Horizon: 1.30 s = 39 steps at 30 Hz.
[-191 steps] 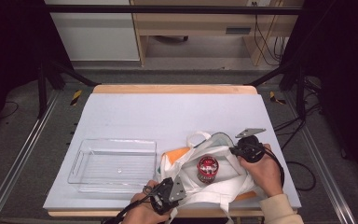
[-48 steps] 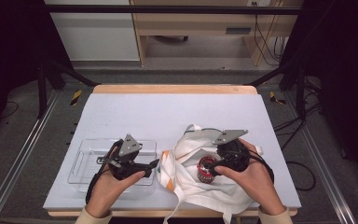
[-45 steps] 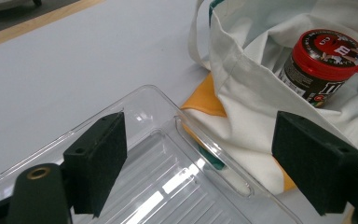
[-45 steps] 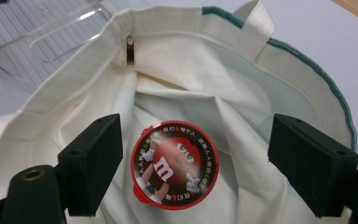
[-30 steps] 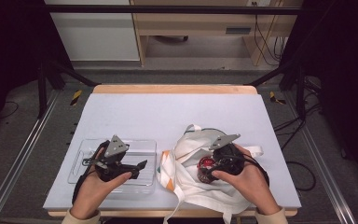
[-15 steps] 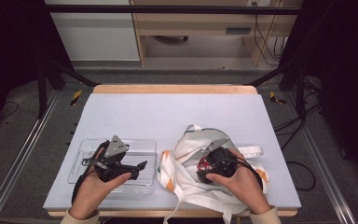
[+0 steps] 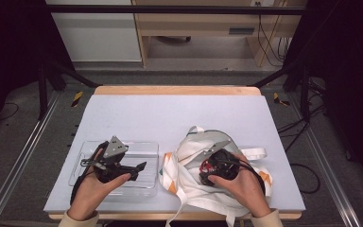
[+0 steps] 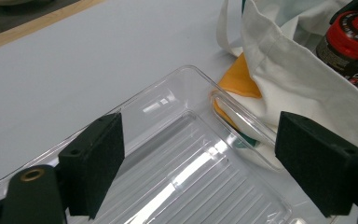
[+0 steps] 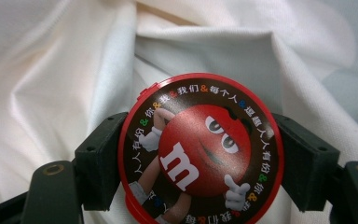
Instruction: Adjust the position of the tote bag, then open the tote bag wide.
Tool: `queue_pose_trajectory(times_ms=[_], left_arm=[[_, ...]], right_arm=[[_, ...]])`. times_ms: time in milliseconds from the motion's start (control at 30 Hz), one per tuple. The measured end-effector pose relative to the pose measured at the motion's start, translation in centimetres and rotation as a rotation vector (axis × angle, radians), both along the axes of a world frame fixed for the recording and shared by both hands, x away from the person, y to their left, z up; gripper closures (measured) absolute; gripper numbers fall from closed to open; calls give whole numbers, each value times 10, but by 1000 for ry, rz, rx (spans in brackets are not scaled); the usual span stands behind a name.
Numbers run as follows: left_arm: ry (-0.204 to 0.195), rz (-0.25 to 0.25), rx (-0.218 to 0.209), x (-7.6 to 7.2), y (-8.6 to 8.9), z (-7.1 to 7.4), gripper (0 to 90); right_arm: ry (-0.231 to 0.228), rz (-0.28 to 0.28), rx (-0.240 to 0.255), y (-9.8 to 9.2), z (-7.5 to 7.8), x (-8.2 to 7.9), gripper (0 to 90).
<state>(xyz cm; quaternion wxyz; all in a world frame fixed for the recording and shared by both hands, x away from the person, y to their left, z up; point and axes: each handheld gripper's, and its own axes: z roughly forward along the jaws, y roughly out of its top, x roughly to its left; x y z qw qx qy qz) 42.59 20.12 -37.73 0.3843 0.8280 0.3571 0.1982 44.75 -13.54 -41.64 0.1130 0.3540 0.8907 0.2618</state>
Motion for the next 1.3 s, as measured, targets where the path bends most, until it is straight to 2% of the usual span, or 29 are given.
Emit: queue_pose_trajectory(times_ms=[200,500,600,667,833,867,1233,1300], left_arm=[[-20,10,0,-2,6,7,158],[-43,32,-19,-2,21,19,157],[-36,30,-13,-1,25,19,147],[-25,18,17,0,24,18,122],[-28,18,33,1,24,18,109],[-25,24,21,2,24,18,106],[6,31,40,6,33,9,96],[5,39,31,6,36,10,95]], right_arm=[[-45,3,31,-2,20,-4,258],[-67,-5,51,-6,31,-7,258],[-79,-5,59,-9,37,-9,258],[-91,-6,67,-11,43,-11,258],[-112,-3,77,-12,51,-14,258],[-120,-3,75,-12,55,-15,258],[-170,-7,66,-9,70,-25,258],[-182,-3,68,-6,75,-28,258]])
